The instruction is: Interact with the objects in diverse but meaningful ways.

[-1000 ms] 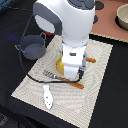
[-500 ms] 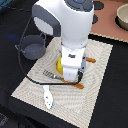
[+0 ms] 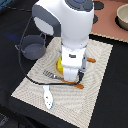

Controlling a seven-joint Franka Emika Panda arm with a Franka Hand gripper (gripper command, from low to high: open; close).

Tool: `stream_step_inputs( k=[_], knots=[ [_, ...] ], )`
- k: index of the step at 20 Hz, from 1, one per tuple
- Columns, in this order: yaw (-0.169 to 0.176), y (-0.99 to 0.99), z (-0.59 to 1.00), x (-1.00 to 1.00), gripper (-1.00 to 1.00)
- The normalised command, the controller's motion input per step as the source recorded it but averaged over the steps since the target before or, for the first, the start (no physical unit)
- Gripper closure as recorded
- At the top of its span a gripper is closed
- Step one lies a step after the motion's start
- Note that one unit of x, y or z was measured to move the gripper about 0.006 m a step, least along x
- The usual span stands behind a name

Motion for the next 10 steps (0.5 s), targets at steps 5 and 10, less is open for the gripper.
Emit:
stream_step_inputs(
  k=[5, 10],
  knots=[
    [0.0, 0.05, 1.0, 0.17, 1.0],
    [0.0, -0.15, 0.76, 0.56, 1.0]
  ],
)
